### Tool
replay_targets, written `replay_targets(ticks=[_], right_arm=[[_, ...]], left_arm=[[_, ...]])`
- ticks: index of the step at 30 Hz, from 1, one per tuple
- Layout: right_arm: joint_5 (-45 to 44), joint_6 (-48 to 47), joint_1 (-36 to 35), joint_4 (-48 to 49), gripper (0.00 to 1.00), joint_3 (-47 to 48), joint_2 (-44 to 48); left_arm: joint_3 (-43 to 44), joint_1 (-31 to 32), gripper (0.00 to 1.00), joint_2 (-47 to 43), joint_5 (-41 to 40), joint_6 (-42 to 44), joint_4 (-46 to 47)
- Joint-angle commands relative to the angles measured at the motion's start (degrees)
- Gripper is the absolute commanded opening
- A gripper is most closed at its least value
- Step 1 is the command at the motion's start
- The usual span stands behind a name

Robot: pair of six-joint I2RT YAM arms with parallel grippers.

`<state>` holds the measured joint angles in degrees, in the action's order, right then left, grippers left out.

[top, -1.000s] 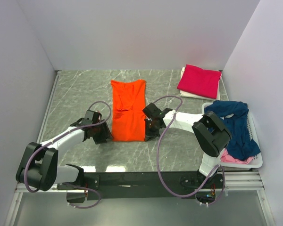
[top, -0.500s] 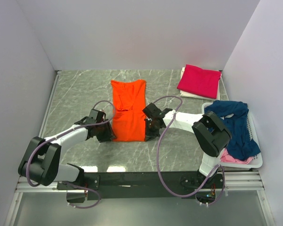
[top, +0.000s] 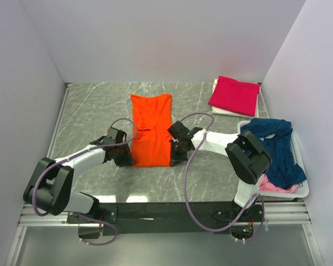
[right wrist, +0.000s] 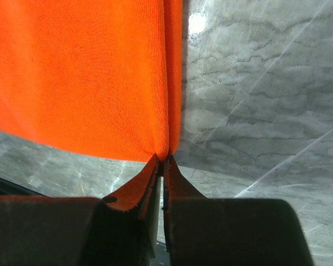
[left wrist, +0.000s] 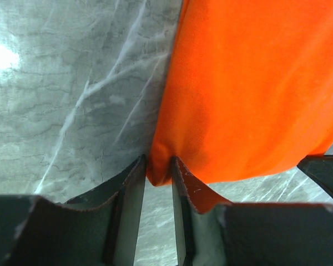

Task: Fold and stack the t-shirts
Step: Fold the tshirt

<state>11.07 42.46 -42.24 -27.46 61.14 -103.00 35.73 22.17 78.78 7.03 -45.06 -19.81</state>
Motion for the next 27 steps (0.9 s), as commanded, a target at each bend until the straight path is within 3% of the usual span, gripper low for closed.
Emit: replay_targets(ticks=[1, 13, 24, 27], right_arm=[[-1.5, -1.1, -0.6, -2.2, 0.07, 0.1, -2.6], [-1.7, -1.4, -0.5, -2.9, 0.07, 0.8, -2.9], [-2.1, -1.9, -0.4, -3.6, 0.04, 2.0, -2.2], [-2.1, -1.9, -0.4, -4.0, 0.01, 2.7, -2.0]], left_arm=[[-1.4, 1.1, 0.33, 2.3, -5.4, 0.1, -7.7], [0.4, 3.5, 0.30, 3.6, -8.7, -1.4, -11.5], [0.5, 3.6, 0.02, 5.7, -6.0, 0.9, -9.2], [0.0, 3.6, 0.00, 7.7, -4.1, 1.6, -7.8]])
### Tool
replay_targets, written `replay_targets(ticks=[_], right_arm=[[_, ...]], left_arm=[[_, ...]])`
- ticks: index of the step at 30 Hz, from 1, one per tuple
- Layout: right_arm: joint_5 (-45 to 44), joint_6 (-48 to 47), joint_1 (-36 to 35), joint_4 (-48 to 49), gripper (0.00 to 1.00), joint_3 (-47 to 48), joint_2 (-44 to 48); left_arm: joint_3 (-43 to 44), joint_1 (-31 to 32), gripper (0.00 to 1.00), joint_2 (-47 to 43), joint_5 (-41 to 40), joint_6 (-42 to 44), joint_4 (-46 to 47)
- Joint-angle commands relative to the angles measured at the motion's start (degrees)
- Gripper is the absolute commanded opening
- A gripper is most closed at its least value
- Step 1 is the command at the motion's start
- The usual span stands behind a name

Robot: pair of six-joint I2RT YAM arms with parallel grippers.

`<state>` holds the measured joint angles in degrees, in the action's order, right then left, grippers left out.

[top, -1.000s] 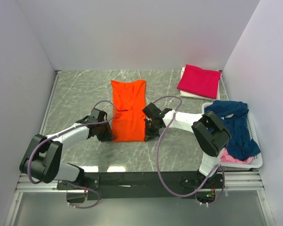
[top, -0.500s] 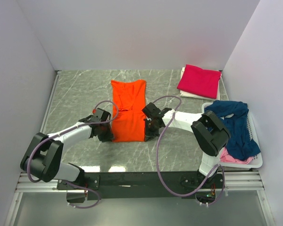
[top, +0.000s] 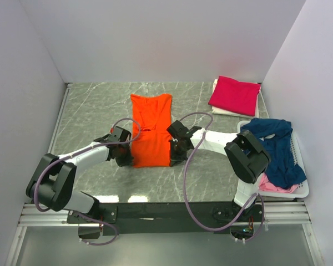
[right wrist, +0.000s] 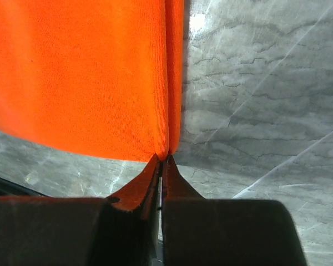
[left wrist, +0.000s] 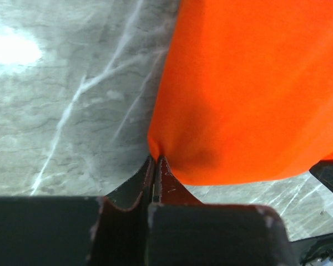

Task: Fold and stack the t-shirts
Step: Fold the tshirt

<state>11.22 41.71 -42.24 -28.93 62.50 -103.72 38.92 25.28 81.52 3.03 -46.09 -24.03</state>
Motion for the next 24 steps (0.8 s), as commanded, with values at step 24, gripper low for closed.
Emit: replay_targets(ticks=[24], right_arm=[[-7.6, -0.2, -2.8, -12.6, 0.00, -0.8, 13.5]], left_arm=[[1.0, 0.8, 0.00, -13.4, 5.3, 1.1, -14.9]])
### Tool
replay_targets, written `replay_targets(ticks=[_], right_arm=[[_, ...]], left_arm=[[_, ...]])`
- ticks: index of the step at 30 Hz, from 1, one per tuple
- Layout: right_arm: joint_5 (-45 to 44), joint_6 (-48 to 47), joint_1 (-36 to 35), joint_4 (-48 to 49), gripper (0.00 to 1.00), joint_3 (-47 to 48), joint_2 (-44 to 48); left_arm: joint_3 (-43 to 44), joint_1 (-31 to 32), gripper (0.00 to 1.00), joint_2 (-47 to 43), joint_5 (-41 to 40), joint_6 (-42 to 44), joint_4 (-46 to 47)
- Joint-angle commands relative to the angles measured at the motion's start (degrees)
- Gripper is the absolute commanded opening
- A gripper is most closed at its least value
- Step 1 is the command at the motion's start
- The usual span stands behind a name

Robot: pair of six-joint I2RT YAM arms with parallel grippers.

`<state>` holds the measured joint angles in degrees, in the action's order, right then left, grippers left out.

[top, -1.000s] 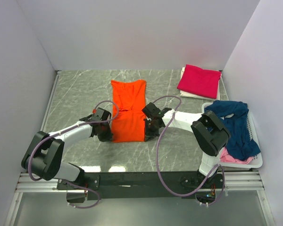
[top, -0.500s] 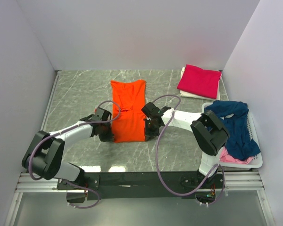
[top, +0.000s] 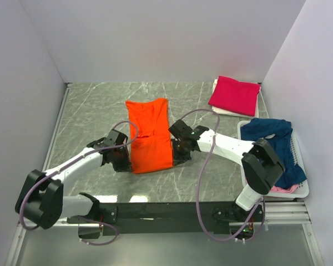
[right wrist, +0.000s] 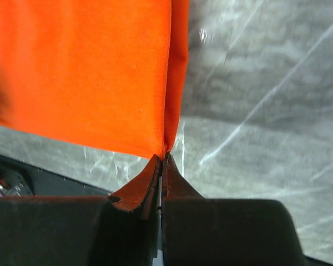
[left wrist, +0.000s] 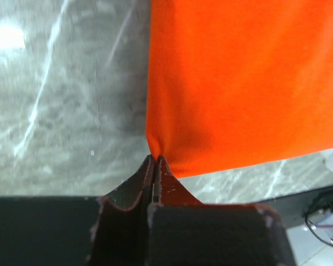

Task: Fold and stack the t-shirts
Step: Fold the tshirt

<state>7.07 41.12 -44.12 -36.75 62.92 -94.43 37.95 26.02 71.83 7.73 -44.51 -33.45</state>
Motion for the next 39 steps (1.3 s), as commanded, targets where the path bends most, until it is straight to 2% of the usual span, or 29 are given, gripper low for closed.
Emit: replay_targets(ticks=[1, 12, 17, 21, 29, 34, 39], right_arm=[[-3.7, 0.4, -1.2, -5.3, 0.00, -1.3, 5.0], [-6.2, 3.6, -5.6, -13.3, 0.00, -3.5, 15.3], [-6.9, 7.6, -8.2, -16.9, 0.00, -2.5, 21.6], [-10.4, 9.2, -8.2, -18.4, 0.00, -0.3, 24.5], [-16.5, 6.9, -4.8, -15.7, 0.00, 4.5, 19.8], [-16.7, 2.9, 0.3, -14.8, 0.00, 11.3, 14.7], [-16.7, -0.9, 4.0, -15.1, 0.00, 18.5, 10.4]], left_arm=[[2.1, 0.1, 0.00, -4.6, 0.9, -0.7, -6.1], [3.4, 0.3, 0.00, -15.8, 5.6, -3.5, -15.6], [9.4, 1.0, 0.00, -18.6, 8.4, -6.2, -18.6], [15.5, 1.2, 0.00, -17.1, 7.2, -7.2, -18.5], [13.5, 1.1, 0.00, -11.8, 7.0, -7.4, -10.2], [15.7, 0.8, 0.00, -7.6, 5.7, -6.9, -6.9], [19.2, -2.5, 0.00, -3.4, 7.3, -6.3, -3.4]])
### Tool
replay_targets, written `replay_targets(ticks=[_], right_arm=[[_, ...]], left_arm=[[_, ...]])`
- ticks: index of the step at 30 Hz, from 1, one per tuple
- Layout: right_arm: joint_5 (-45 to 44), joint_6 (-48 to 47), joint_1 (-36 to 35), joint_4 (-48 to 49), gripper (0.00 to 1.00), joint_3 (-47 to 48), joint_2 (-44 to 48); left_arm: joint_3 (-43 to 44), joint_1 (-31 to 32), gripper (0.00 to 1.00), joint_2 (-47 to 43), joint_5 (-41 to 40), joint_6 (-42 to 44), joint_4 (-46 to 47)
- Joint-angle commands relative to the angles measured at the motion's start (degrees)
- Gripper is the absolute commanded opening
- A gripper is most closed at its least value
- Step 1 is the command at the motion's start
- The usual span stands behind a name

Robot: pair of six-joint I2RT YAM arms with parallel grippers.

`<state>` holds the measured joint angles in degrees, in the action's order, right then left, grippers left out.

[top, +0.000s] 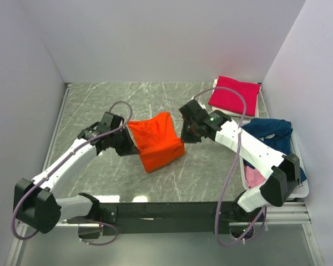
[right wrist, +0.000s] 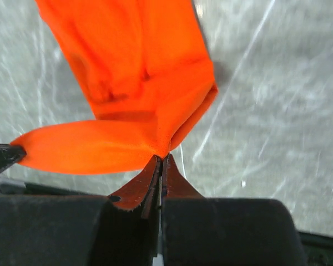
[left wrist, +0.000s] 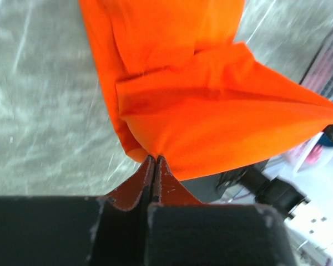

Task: Fold and stack the t-shirts
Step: Fold the tshirt

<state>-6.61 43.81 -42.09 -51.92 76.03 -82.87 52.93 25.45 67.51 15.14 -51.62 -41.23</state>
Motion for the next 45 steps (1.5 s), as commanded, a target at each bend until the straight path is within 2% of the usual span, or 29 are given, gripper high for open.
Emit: replay_targets(ticks=[1, 21, 42, 43, 44, 45], right_arm=[[-3.1, -4.2, 3.1, 0.1, 0.00, 6.1, -2.5], [-3.6, -11.0, 7.4, 0.5, 0.00, 31.7, -26.4], [0.5, -12.8, 11.0, 2.3, 0.00, 43.8, -41.9], [1.0, -12.8, 11.1, 3.0, 0.01, 44.3, -42.6], [2.5, -12.8, 11.2, 3.2, 0.13, 45.2, -43.4], [3.9, -13.3, 11.5, 3.6, 0.23, 47.1, -45.0]], left_arm=[[4.7, -2.3, 0.00, 2.1, 0.1, 1.2, 4.7], [12.5, -14.0, 0.00, 17.9, 5.4, 7.1, 11.8], [18.9, -19.2, 0.00, 33.5, 7.1, 9.5, 16.3], [19.5, -19.6, 0.00, 34.8, 6.7, 9.4, 16.4], [21.4, -19.7, 0.01, 35.5, 6.3, 9.3, 16.4], [22.7, -20.1, 0.15, 36.1, 4.7, 9.1, 15.8]])
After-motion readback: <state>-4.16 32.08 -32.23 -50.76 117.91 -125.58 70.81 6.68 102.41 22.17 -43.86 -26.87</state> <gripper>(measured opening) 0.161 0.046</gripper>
